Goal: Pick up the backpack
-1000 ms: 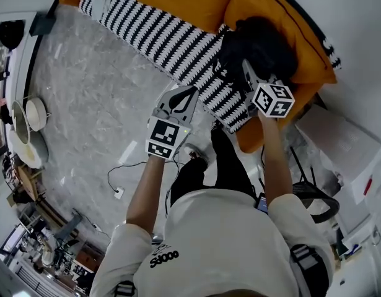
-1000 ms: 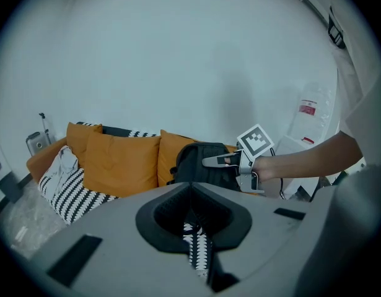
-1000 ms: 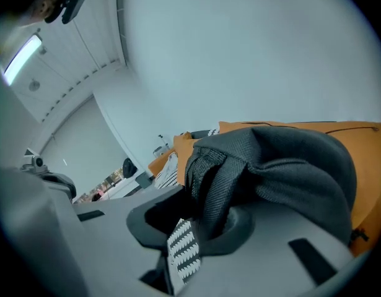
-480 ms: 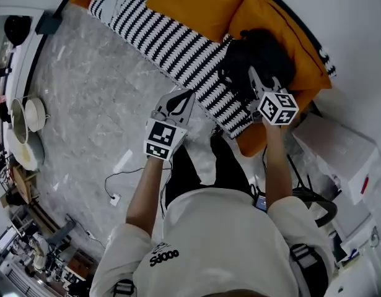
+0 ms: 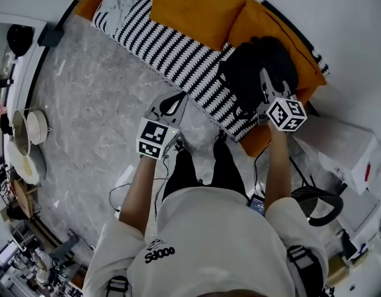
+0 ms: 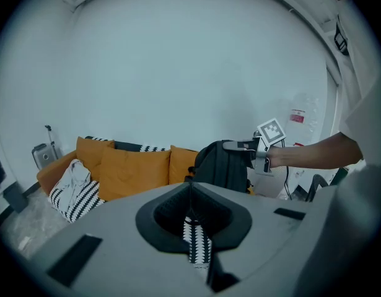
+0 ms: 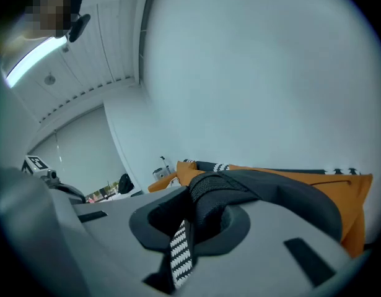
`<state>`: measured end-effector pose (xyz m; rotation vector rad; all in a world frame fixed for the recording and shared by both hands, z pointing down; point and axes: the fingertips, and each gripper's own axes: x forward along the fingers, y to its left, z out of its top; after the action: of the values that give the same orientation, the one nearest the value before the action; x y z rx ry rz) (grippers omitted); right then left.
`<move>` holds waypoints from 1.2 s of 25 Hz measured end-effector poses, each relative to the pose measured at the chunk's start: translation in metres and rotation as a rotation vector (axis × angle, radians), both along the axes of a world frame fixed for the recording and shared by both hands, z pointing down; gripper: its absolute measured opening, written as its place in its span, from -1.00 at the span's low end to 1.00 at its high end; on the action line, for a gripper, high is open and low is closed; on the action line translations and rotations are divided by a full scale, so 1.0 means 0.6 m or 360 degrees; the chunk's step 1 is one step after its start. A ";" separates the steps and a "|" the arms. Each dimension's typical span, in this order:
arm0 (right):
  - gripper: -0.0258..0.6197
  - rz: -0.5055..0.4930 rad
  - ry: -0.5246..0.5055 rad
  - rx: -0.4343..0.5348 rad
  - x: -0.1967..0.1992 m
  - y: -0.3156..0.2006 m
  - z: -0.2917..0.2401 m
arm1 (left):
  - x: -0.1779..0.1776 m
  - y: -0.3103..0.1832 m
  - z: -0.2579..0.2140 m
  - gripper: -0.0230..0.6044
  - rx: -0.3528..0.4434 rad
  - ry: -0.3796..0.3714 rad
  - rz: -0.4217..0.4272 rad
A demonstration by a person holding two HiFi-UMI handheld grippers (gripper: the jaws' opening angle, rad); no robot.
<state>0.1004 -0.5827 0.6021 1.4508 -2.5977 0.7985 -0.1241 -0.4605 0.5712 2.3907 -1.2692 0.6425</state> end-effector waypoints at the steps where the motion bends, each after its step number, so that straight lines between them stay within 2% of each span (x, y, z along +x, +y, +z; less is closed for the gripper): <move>1: -0.72 -0.0016 0.0017 0.0026 -0.008 0.008 -0.018 | -0.009 0.003 -0.008 -0.85 0.0009 0.0005 -0.0005; 9: -0.72 -0.0227 0.0167 0.0208 -0.097 0.089 -0.162 | -0.061 0.017 -0.086 -0.85 0.0117 0.0059 -0.0042; 13: -0.72 -0.0325 0.0193 0.0309 -0.151 0.115 -0.238 | -0.102 0.017 -0.132 -0.85 0.0195 0.0072 -0.0075; 16: -0.72 -0.0341 0.0193 0.0419 -0.174 0.141 -0.303 | -0.126 0.029 -0.174 -0.85 0.0258 0.0081 -0.0096; 21: -0.72 -0.0354 0.0151 0.0580 -0.218 0.186 -0.404 | -0.164 0.051 -0.252 -0.85 0.0400 0.0060 -0.0103; 30: -0.72 -0.0560 0.0237 0.0761 -0.324 0.237 -0.507 | -0.211 0.077 -0.362 -0.85 0.0633 0.0003 -0.0125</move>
<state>-0.0941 -0.4407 0.2981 1.0172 -2.9196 0.0271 -0.2507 -0.4143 0.3537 2.6293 -1.6079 0.3921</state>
